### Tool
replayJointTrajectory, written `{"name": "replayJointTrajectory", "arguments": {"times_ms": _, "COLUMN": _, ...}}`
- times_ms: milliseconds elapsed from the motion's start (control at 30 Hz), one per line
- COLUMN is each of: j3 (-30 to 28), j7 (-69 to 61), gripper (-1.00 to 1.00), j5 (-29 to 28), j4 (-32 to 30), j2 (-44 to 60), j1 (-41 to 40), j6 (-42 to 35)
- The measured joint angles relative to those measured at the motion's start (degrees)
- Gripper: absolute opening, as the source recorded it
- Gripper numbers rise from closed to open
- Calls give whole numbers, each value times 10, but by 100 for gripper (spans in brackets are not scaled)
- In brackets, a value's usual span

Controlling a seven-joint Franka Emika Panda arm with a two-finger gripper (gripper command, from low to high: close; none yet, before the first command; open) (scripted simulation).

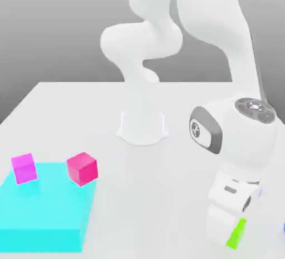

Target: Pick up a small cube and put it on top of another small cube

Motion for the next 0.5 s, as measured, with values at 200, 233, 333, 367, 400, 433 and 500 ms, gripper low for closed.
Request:
{"name": "replayJointTrajectory", "arguments": {"times_ms": 200, "j3": 29, "j7": -15, "gripper": -100, "j5": 14, "j4": 17, "j2": -76, "j1": 5, "j6": -94}}
{"name": "replayJointTrajectory", "arguments": {"times_ms": 233, "j3": 37, "j7": -16, "gripper": -100, "j5": 11, "j4": 36, "j2": -73, "j1": 15, "j6": -111}}
{"name": "replayJointTrajectory", "arguments": {"times_ms": 333, "j3": 61, "j7": -17, "gripper": -100, "j5": 2, "j4": 97, "j2": -62, "j1": 45, "j6": -162}}
{"name": "replayJointTrajectory", "arguments": {"times_ms": 367, "j3": 69, "j7": -18, "gripper": -100, "j5": -1, "j4": 117, "j2": -57, "j1": 55, "j6": -178}}
{"name": "replayJointTrajectory", "arguments": {"times_ms": 400, "j3": 73, "j7": -16, "gripper": -100, "j5": -5, "j4": 133, "j2": -49, "j1": 64, "j6": -186}}
{"name": "replayJointTrajectory", "arguments": {"times_ms": 433, "j3": 73, "j7": -14, "gripper": -100, "j5": -11, "j4": 141, "j2": -34, "j1": 70, "j6": -180}}
{"name": "replayJointTrajectory", "arguments": {"times_ms": 500, "j3": 66, "j7": -5, "gripper": -100, "j5": -24, "j4": 149, "j2": 3, "j1": 81, "j6": -151}}
